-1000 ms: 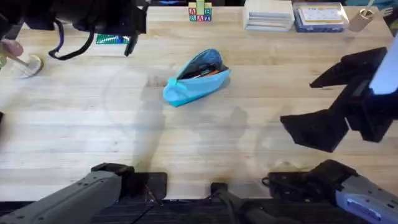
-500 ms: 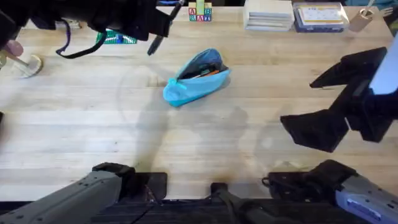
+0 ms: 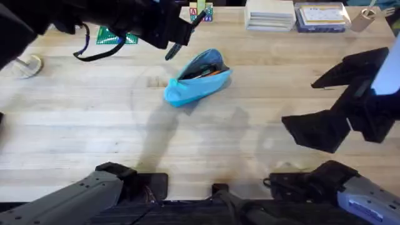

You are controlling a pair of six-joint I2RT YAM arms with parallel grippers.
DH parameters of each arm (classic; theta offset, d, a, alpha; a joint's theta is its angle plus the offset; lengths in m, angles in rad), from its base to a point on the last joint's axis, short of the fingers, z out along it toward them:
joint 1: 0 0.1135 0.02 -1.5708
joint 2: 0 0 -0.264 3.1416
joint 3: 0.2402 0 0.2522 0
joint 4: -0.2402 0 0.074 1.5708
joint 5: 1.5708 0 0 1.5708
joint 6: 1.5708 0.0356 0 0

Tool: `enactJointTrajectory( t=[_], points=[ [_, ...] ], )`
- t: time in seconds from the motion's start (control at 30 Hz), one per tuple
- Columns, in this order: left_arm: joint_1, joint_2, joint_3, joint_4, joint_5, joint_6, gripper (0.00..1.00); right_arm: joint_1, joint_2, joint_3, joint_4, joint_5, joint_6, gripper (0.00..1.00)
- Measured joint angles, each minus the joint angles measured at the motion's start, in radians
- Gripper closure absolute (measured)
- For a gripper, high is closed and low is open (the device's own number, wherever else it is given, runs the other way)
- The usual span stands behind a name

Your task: Unzip the bag, pick up the pens from the table one at a time and place them inside, then zip the bag closed.

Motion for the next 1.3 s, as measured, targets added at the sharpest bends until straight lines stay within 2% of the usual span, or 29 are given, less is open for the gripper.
enactJointTrajectory(
  t=[0.37,0.6,1.03,1.3],
  points=[
    [-0.073,0.068,0.0,-0.003,-0.002,0.012,0.958,0.0,0.0,0.0,0.0,0.0,0.003,0.005],
    [-0.128,0.142,0.0,-0.003,-0.056,0.039,0.957,0.0,0.0,0.0,0.0,0.0,0.003,0.005],
    [-0.147,0.308,0.0,0.034,-0.072,0.053,0.958,0.0,0.0,0.0,0.0,0.0,0.003,0.005],
    [-0.147,0.343,0.0,0.056,-0.081,0.065,0.958,0.0,0.0,0.0,0.0,0.0,0.003,0.005]
  ],
)
